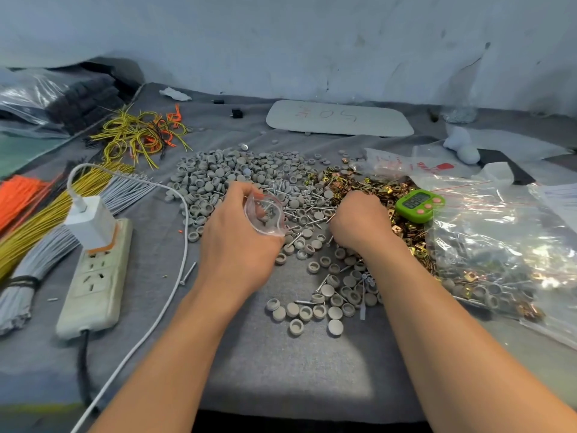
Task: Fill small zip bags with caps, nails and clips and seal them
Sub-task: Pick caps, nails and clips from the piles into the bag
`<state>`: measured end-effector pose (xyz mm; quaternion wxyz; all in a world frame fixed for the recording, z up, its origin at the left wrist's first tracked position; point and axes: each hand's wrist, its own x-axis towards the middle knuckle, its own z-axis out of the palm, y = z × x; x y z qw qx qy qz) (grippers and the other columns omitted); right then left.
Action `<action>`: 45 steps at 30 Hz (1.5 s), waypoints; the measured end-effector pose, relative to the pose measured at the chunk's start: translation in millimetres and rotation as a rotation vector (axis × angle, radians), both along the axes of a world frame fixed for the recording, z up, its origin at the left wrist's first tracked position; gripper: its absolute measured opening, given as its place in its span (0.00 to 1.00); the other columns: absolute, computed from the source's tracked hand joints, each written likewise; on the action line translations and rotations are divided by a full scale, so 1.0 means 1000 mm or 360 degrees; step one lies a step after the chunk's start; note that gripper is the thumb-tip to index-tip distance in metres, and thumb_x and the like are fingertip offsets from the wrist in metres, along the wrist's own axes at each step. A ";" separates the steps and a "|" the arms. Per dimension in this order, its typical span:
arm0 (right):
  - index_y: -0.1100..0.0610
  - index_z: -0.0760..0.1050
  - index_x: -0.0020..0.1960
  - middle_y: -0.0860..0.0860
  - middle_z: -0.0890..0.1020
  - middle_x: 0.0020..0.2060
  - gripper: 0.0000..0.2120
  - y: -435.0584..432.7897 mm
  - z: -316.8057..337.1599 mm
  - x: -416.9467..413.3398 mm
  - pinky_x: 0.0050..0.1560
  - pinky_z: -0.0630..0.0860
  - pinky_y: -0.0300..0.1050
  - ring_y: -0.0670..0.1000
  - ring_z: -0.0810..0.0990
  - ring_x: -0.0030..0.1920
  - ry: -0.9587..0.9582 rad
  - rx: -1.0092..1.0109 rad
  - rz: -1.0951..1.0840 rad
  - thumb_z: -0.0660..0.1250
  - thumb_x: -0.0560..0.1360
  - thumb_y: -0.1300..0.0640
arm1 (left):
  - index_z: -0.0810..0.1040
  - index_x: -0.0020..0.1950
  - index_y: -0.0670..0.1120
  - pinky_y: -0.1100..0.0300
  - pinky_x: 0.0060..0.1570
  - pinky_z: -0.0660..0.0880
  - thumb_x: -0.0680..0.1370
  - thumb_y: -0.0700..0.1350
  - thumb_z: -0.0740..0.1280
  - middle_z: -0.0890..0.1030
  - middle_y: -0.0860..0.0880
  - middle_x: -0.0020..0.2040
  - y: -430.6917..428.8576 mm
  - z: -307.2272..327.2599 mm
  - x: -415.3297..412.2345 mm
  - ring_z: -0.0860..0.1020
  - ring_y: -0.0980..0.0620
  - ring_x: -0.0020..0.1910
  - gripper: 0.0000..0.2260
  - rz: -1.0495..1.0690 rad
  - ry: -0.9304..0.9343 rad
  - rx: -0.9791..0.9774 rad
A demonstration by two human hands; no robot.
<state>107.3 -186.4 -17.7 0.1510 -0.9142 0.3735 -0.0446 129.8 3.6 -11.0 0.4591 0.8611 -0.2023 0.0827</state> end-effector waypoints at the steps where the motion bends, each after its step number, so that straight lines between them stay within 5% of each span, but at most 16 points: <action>1: 0.59 0.68 0.43 0.56 0.74 0.40 0.09 0.002 0.002 0.000 0.42 0.72 0.49 0.56 0.73 0.38 0.0045 -0.0025 0.0056 0.68 0.77 0.61 | 0.70 0.54 0.59 0.55 0.41 0.72 0.70 0.45 0.78 0.79 0.58 0.46 0.001 0.000 0.000 0.78 0.56 0.45 0.21 0.0005 0.0005 0.0005; 4: 0.58 0.68 0.42 0.54 0.71 0.36 0.08 0.010 0.008 -0.001 0.40 0.72 0.50 0.54 0.70 0.34 0.0142 -0.0131 0.0189 0.65 0.77 0.64 | 0.70 0.53 0.60 0.61 0.38 0.70 0.67 0.44 0.79 0.79 0.59 0.44 0.006 0.002 0.003 0.76 0.62 0.43 0.23 0.0030 0.0025 0.0003; 7: 0.56 0.71 0.48 0.51 0.72 0.35 0.05 0.019 0.012 -0.007 0.42 0.72 0.51 0.53 0.71 0.34 0.0200 -0.0216 0.0285 0.65 0.77 0.64 | 0.70 0.52 0.60 0.56 0.39 0.72 0.67 0.44 0.78 0.80 0.59 0.44 0.008 0.003 0.006 0.77 0.59 0.43 0.23 0.0040 0.0037 0.0008; 10: 0.53 0.77 0.56 0.50 0.81 0.45 0.07 0.024 0.014 -0.016 0.54 0.70 0.54 0.57 0.78 0.49 0.0078 -0.0303 0.0335 0.68 0.78 0.59 | 0.70 0.53 0.60 0.55 0.39 0.71 0.68 0.44 0.78 0.80 0.58 0.46 0.007 0.002 0.006 0.78 0.56 0.44 0.22 0.0027 0.0009 0.0042; 12: 0.49 0.77 0.53 0.48 0.81 0.48 0.04 0.028 0.018 -0.022 0.64 0.67 0.56 0.55 0.77 0.56 -0.0288 -0.0290 0.0292 0.68 0.80 0.56 | 0.70 0.55 0.59 0.52 0.42 0.72 0.70 0.46 0.77 0.80 0.55 0.48 0.005 0.001 0.004 0.78 0.50 0.46 0.21 0.0003 -0.0007 0.0076; 15: 0.46 0.76 0.46 0.41 0.80 0.40 0.06 0.038 0.027 -0.036 0.52 0.72 0.43 0.43 0.78 0.44 -0.1035 0.0157 0.0280 0.69 0.81 0.52 | 0.71 0.56 0.58 0.51 0.43 0.72 0.72 0.48 0.76 0.80 0.54 0.49 0.001 -0.002 0.002 0.78 0.47 0.47 0.19 -0.0022 -0.0039 0.0117; 18: 0.48 0.77 0.43 0.44 0.82 0.36 0.07 0.046 0.035 -0.048 0.36 0.71 0.33 0.41 0.77 0.35 -0.1351 0.0415 0.0335 0.70 0.80 0.55 | 0.70 0.55 0.58 0.54 0.42 0.66 0.71 0.48 0.76 0.79 0.55 0.47 -0.007 -0.003 -0.001 0.76 0.50 0.45 0.19 -0.0062 -0.0045 0.0159; 22: 0.49 0.80 0.41 0.45 0.84 0.32 0.08 0.056 0.038 -0.048 0.31 0.72 0.35 0.41 0.78 0.29 -0.1295 0.0547 0.0448 0.75 0.76 0.58 | 0.69 0.56 0.59 0.56 0.40 0.65 0.70 0.48 0.76 0.79 0.56 0.47 -0.011 -0.004 -0.003 0.74 0.51 0.43 0.21 -0.0109 -0.0012 0.0249; 30: 0.45 0.88 0.44 0.43 0.87 0.36 0.03 0.062 0.033 -0.043 0.46 0.84 0.47 0.44 0.86 0.40 -0.0883 0.0432 0.0580 0.77 0.72 0.53 | 0.70 0.51 0.61 0.66 0.30 0.63 0.69 0.52 0.73 0.78 0.59 0.39 -0.015 0.001 -0.011 0.74 0.65 0.36 0.16 -0.0260 0.0013 0.0188; 33: 0.45 0.88 0.44 0.39 0.86 0.36 0.07 0.063 0.038 -0.043 0.43 0.84 0.43 0.40 0.85 0.38 -0.1091 0.0537 0.0651 0.73 0.74 0.56 | 0.72 0.51 0.61 0.67 0.33 0.69 0.67 0.50 0.77 0.80 0.60 0.40 -0.014 0.001 -0.008 0.77 0.64 0.39 0.19 -0.0226 0.0135 0.0038; 36: 0.46 0.87 0.44 0.40 0.87 0.37 0.11 0.046 0.036 -0.037 0.36 0.80 0.38 0.39 0.83 0.33 -0.1426 0.0707 0.0330 0.70 0.76 0.60 | 0.75 0.50 0.58 0.51 0.46 0.79 0.65 0.41 0.78 0.82 0.59 0.44 -0.008 -0.002 -0.001 0.81 0.56 0.45 0.21 -0.0126 0.0308 -0.0212; 38: 0.48 0.87 0.48 0.43 0.88 0.42 0.11 0.029 0.028 -0.030 0.38 0.81 0.43 0.43 0.81 0.33 -0.1136 0.0462 0.0127 0.68 0.77 0.60 | 0.76 0.51 0.57 0.50 0.46 0.80 0.65 0.39 0.77 0.82 0.61 0.44 -0.003 -0.002 0.002 0.82 0.57 0.44 0.21 -0.0105 0.0388 -0.0345; 42: 0.55 0.77 0.69 0.57 0.81 0.62 0.17 0.014 -0.001 -0.023 0.58 0.78 0.52 0.59 0.80 0.59 -0.0059 0.0006 0.0164 0.68 0.80 0.55 | 0.77 0.54 0.56 0.50 0.44 0.80 0.63 0.41 0.76 0.83 0.56 0.47 0.001 0.002 0.001 0.80 0.60 0.39 0.23 -0.0101 0.0475 -0.0467; 45: 0.57 0.73 0.70 0.57 0.74 0.63 0.19 0.013 -0.008 -0.020 0.54 0.75 0.53 0.60 0.76 0.60 0.0005 -0.0084 0.0281 0.67 0.79 0.58 | 0.77 0.55 0.56 0.45 0.46 0.82 0.61 0.44 0.75 0.83 0.54 0.49 0.000 0.006 0.000 0.81 0.54 0.42 0.24 -0.0112 0.0494 -0.0450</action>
